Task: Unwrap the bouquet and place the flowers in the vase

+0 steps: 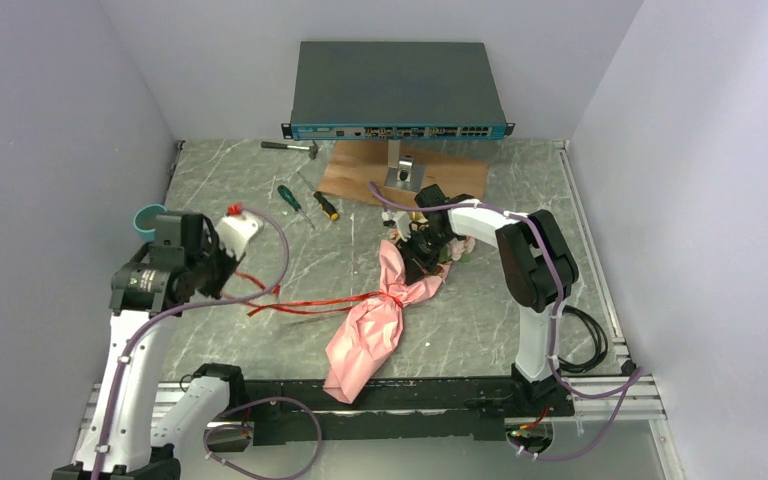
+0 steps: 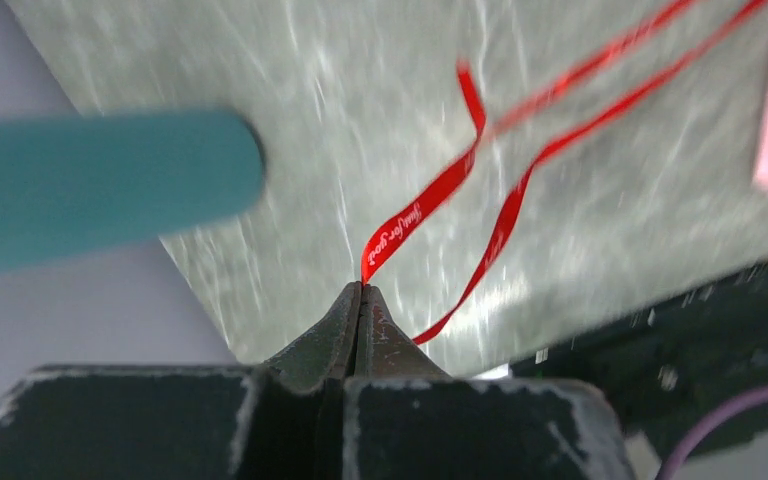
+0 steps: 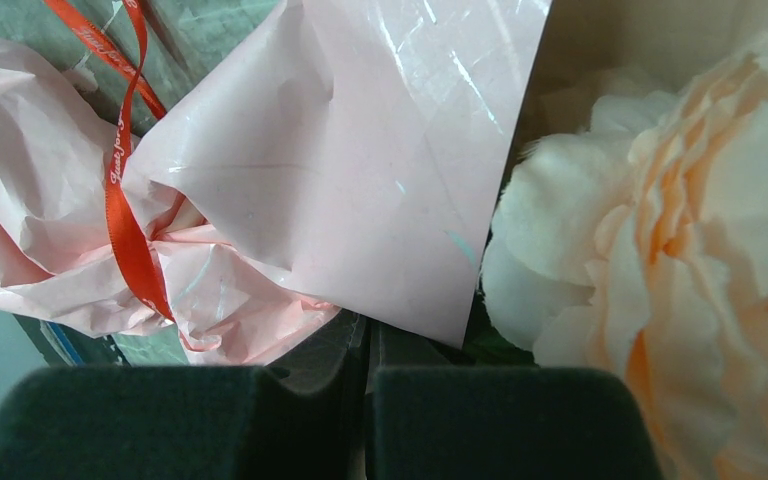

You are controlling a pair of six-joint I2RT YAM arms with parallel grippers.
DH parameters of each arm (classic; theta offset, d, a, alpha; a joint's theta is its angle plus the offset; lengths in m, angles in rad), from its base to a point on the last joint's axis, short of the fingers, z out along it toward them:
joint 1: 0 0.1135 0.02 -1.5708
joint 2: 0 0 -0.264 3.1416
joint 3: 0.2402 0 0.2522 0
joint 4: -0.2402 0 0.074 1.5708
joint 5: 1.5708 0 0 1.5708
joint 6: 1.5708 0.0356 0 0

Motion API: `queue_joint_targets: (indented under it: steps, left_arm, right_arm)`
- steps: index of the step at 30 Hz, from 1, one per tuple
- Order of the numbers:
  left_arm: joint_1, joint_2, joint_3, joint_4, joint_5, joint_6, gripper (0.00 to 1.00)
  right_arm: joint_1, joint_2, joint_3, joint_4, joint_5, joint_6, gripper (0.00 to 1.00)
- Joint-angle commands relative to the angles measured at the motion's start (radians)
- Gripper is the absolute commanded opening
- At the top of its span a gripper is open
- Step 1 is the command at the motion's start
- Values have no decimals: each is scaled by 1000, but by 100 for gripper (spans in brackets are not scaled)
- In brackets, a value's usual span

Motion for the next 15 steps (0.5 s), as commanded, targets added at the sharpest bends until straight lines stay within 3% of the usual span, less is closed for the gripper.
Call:
queue_joint_targets:
  steps: [1, 5, 9, 10, 11, 12, 14, 15]
  left_arm:
    - [2, -70, -177, -171, -204, 139, 0]
    - [2, -135, -391, -137, -300, 198, 0]
    - [2, -115, -510, -18, -351, 185, 0]
    - [2, -85, -521, 24, -357, 177, 9]
    - [2, -52, -503, 54, -339, 167, 28]
    - [2, -20, -468, 69, -286, 161, 40]
    - [2, 27, -393, 117, -174, 140, 55]
    - [2, 49, -360, 141, -97, 140, 58]
  right_arm:
    - [6, 98, -28, 38, 148, -66, 0]
    - [6, 95, -30, 40, 147, -65, 0]
    - [6, 72, -38, 49, 131, -59, 0]
    - [6, 66, -35, 46, 117, -56, 1]
    - [6, 60, -30, 40, 98, -51, 4]
    - [6, 53, -22, 35, 84, -44, 7]
    - [11, 39, -7, 30, 62, -29, 15]
    - [13, 30, -1, 32, 55, -23, 17]
